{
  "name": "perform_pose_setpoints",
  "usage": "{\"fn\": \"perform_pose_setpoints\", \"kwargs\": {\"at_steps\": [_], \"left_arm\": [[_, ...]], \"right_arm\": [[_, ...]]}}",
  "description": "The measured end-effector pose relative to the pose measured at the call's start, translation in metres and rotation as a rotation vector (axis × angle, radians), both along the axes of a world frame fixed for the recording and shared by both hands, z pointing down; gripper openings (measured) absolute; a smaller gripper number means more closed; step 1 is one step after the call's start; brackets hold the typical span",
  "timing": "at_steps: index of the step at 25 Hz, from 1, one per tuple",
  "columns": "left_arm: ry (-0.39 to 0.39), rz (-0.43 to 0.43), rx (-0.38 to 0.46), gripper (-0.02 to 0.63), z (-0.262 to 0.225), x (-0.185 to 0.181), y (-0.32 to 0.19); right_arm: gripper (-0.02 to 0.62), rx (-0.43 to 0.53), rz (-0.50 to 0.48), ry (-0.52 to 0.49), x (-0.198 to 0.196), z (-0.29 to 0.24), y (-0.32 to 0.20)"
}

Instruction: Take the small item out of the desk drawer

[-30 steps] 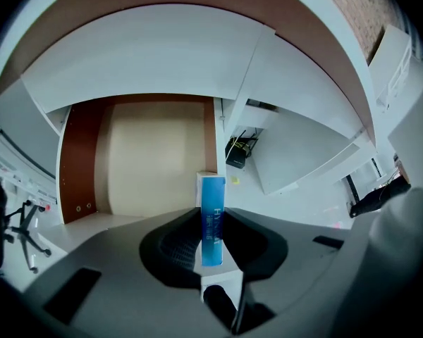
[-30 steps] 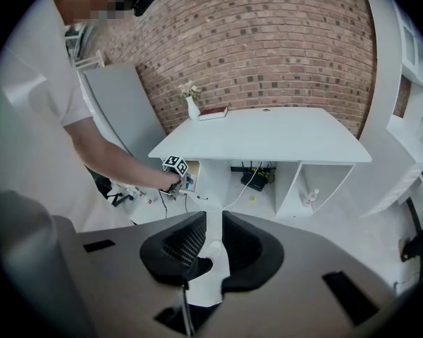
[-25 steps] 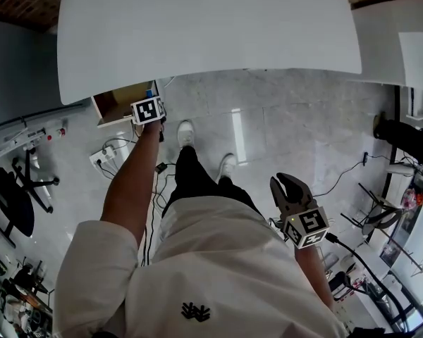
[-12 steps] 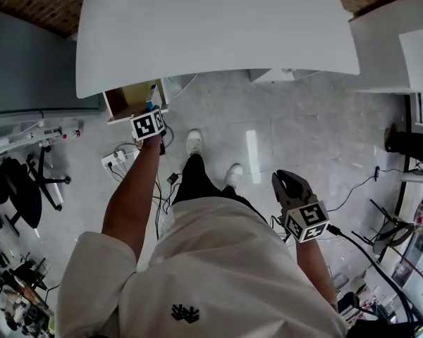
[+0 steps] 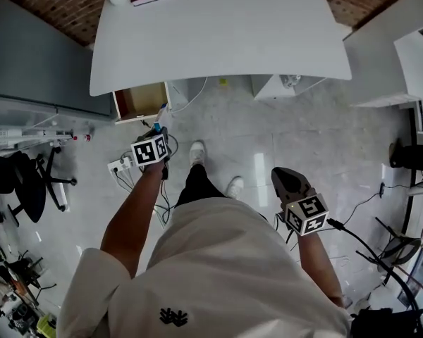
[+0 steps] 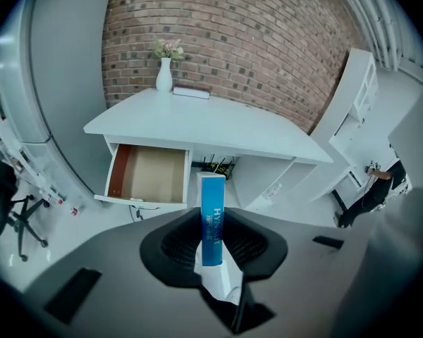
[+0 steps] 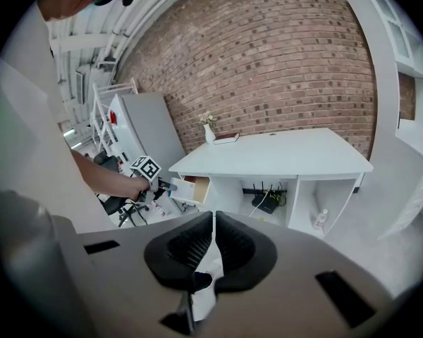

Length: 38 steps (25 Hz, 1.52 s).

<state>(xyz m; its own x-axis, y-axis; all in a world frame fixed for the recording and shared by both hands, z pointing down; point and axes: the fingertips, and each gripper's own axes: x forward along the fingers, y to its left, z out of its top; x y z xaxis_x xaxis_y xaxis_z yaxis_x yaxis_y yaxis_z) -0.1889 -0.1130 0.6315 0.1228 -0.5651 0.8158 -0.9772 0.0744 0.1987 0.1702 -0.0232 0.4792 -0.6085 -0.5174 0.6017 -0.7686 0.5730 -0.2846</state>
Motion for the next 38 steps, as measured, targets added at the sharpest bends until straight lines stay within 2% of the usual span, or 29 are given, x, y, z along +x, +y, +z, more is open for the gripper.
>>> {"fn": "perform_pose_setpoints", "kwargs": {"at_steps": [10, 19, 26, 38], "left_arm": [[0.05, 0.13, 0.04, 0.095, -0.065, 0.065, 0.103], [0.066, 0.184, 0.045, 0.095, -0.102, 0.108, 0.181], [0.084, 0.196, 0.046, 0.095, -0.113, 0.119, 0.21], [0.097, 0.188, 0.065, 0.095, -0.112, 0.124, 0.219]], "right_arm": [[0.035, 0.042, -0.112, -0.014, 0.027, -0.005, 0.05], [0.032, 0.074, -0.17, -0.038, 0.028, -0.012, 0.095], [0.029, 0.087, -0.185, -0.048, 0.024, -0.016, 0.113], [0.029, 0.107, -0.231, -0.039, 0.011, -0.013, 0.124]]}}
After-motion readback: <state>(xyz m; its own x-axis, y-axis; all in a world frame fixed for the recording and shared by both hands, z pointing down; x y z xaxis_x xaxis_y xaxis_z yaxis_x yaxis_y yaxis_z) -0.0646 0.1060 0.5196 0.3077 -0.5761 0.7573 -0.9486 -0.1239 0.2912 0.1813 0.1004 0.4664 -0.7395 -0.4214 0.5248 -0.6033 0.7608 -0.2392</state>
